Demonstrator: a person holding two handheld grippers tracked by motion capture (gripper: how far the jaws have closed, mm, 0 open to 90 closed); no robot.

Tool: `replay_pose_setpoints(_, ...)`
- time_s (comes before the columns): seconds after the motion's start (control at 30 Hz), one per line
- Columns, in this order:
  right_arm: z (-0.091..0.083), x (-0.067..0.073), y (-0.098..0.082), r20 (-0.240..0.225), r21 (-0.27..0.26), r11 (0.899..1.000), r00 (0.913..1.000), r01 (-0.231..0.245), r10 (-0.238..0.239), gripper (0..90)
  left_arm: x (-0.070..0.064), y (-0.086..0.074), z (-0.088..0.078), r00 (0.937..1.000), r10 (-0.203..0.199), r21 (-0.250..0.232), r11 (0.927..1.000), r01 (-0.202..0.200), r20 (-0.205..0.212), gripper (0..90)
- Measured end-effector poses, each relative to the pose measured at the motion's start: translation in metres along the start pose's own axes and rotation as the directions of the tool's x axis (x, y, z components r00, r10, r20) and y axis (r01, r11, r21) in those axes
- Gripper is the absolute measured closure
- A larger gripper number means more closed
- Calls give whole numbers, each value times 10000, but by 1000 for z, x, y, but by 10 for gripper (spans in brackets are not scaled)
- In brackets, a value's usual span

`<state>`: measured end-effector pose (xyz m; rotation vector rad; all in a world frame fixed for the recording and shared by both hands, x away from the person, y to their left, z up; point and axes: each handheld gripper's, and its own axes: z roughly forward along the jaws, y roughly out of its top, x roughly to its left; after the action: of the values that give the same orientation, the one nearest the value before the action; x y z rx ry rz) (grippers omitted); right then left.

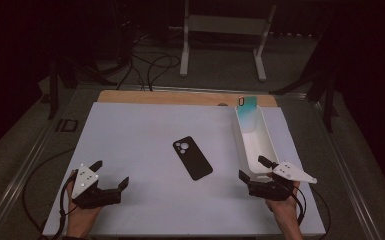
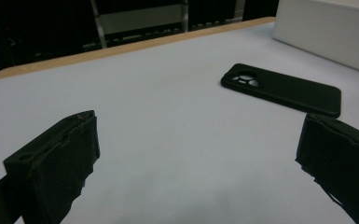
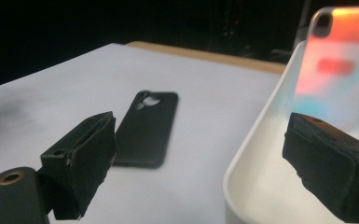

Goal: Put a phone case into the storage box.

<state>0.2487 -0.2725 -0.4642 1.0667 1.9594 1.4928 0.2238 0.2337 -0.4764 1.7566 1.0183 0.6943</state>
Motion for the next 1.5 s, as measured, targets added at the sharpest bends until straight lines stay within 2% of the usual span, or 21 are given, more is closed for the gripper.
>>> replay_pose_setpoints(0.03, 0, 0, 0, -187, -11, 10000, 9998, 6, -6, 86, -1, 1, -1, 10000, 8, -58, 10000, -9, -8, 0)
replay_pose_setpoints(0.2, -2, 1, 3, -227, -60, 10000, 9997, 45, -46, 79, -1, 1, -2, 10000, 16, -121, 9999, -16, 0, 0)
replay_pose_setpoints(0.3, -1, 1, 6, -412, 90, 9999, 9991, -48, 51, 79, 0, 1, -2, 10000, 18, -110, 9999, -18, -17, 0)
replay_pose_setpoints(0.57, 2, 3, 27, -286, 396, 9987, 9991, 327, -316, 78, 1, 0, -2, 9999, -15, -94, 10000, 14, -112, 0)
replay_pose_setpoints(0.7, 5, 3, 43, -388, 543, 9983, 9990, 223, -202, 78, 2, 0, -3, 9999, -32, -94, 10000, 31, -148, 0)
replay_pose_setpoints(0.93, 18, 9, 55, -596, 1088, 9931, 9975, 446, -383, 73, 2, -1, -2, 9998, -57, -31, 10000, 56, -164, 0)
replay_pose_setpoints(1.2, 34, 14, 66, -619, 1448, 9874, 9965, 642, -558, 72, 2, -2, -1, 9998, -108, -19, 9999, 108, -157, 0)
replay_pose_setpoints(1.5, 61, 20, 78, -742, 2118, 9740, 9951, 802, -658, 72, 3, -2, -1, 9998, -89, 14, 10000, 89, -152, 0)
